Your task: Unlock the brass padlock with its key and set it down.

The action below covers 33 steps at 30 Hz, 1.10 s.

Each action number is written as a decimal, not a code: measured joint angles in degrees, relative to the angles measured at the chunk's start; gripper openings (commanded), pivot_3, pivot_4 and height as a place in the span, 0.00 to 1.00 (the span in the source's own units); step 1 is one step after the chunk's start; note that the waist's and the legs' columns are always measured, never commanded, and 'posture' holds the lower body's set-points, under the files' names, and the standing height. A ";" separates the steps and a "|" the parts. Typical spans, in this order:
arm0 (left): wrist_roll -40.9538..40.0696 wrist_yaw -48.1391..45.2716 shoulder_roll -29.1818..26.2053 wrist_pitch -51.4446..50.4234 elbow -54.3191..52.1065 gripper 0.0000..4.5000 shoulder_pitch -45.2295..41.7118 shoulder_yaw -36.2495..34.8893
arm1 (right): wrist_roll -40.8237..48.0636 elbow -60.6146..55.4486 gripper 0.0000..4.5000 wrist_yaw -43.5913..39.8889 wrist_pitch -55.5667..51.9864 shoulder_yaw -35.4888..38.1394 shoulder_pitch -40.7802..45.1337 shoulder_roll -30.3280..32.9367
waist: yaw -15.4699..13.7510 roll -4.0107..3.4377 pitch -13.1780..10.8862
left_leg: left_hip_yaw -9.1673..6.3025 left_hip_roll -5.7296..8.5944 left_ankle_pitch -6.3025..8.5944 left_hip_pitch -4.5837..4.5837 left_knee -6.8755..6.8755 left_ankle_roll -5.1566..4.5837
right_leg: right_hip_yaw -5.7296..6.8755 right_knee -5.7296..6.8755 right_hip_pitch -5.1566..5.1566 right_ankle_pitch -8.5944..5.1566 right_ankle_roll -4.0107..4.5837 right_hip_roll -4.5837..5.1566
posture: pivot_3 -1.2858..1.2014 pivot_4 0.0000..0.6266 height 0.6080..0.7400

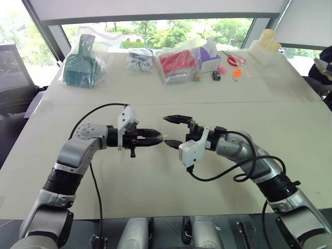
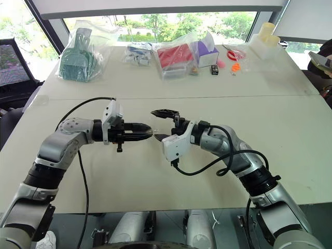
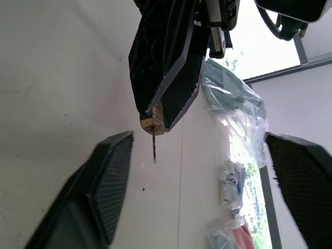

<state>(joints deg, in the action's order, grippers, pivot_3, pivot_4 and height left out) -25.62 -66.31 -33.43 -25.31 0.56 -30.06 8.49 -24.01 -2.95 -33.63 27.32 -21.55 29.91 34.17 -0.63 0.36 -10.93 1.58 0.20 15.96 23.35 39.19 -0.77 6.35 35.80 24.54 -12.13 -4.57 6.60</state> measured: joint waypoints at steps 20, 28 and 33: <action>-2.99 -7.33 -0.85 -3.24 1.09 0.17 -2.91 -2.05 | -3.00 12.52 0.42 4.09 17.64 -0.02 6.96 -0.57 | 0.15 0.00 0.00 | 0.01 0.00 -0.01 -0.02 0.01 0.01 | -0.03 0.04 0.01 0.00 0.00 0.00 | 0.52 0.24 1.00; -3.50 -12.78 -3.09 -4.61 2.48 0.17 -4.77 -2.05 | -4.46 16.54 0.54 9.19 29.84 0.38 9.09 2.43 | 0.15 0.00 0.00 | 0.02 0.00 -0.01 -0.02 0.00 0.01 | -0.04 0.05 0.01 0.00 0.00 0.00 | 0.52 0.24 1.00; -4.38 -13.57 -2.51 -5.72 3.28 0.17 -7.02 -2.15 | -4.46 17.75 0.54 9.89 33.97 0.03 10.51 2.21 | 0.25 0.01 0.00 | 0.03 0.00 -0.01 -0.02 0.00 0.01 | -0.07 0.07 0.01 0.00 0.00 0.00 | 0.52 0.24 1.00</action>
<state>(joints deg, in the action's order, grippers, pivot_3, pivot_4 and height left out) -30.00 -79.88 -35.94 -31.03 3.84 -37.09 6.34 -28.47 14.80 -23.74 61.29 -21.52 40.42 36.38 -0.38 0.37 -10.93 1.61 0.20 15.95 23.33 39.19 -0.76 6.29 35.87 24.55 -12.13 -4.57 6.60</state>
